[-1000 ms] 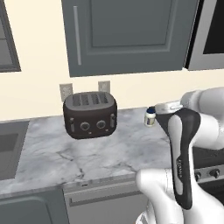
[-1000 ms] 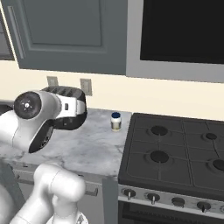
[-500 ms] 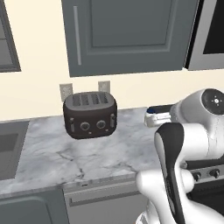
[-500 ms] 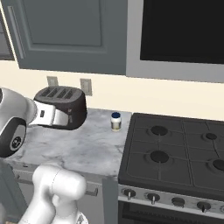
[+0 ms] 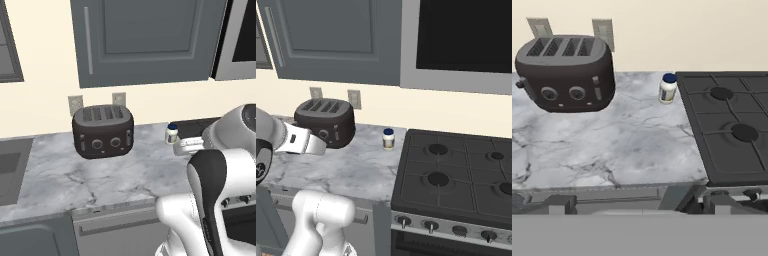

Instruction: Collect the turmeric, mayonnaise, and shaker from the cabinet and place them next to the stove.

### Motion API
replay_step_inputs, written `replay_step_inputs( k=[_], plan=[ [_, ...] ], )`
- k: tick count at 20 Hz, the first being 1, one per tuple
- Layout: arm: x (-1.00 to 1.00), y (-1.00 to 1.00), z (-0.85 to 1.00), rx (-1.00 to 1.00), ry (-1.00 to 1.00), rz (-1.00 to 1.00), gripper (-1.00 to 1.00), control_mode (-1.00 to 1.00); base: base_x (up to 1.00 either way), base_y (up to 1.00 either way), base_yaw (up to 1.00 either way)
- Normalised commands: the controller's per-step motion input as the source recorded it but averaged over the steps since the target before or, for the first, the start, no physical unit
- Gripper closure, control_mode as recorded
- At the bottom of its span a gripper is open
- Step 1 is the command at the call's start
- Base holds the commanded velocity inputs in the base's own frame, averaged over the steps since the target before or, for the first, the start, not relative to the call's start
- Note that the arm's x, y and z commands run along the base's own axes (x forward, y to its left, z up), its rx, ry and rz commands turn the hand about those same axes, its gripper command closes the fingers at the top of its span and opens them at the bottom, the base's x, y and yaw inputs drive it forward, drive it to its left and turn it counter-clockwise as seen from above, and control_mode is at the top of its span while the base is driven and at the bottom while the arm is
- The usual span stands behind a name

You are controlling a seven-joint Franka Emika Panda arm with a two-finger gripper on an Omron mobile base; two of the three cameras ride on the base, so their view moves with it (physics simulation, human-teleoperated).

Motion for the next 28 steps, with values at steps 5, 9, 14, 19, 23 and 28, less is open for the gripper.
replay_step_inputs(
  k=[5,9,14,19,23,28],
  plan=[
    [-0.20,0.02,-0.03,0.00,0.00,-0.01,-1.00,1.00,-0.26,0.20,-0.01],
    [0.00,0.00,0.00,0.00,0.00,0.00,-1.00,1.00,-0.33,0.70,-0.01],
    [0.00,0.00,0.00,0.00,0.00,0.00,-1.00,1.00,-0.21,0.97,0.00],
    [0.00,0.00,0.00,0.00,0.00,0.00,-1.00,1.00,-0.04,1.00,0.02],
    [0.00,0.00,0.00,0.00,0.00,0.00,-1.00,1.00,-0.16,1.00,0.05],
    [0.00,0.00,0.00,0.00,0.00,0.00,-1.00,1.00,-0.37,1.00,0.11]
  ],
)
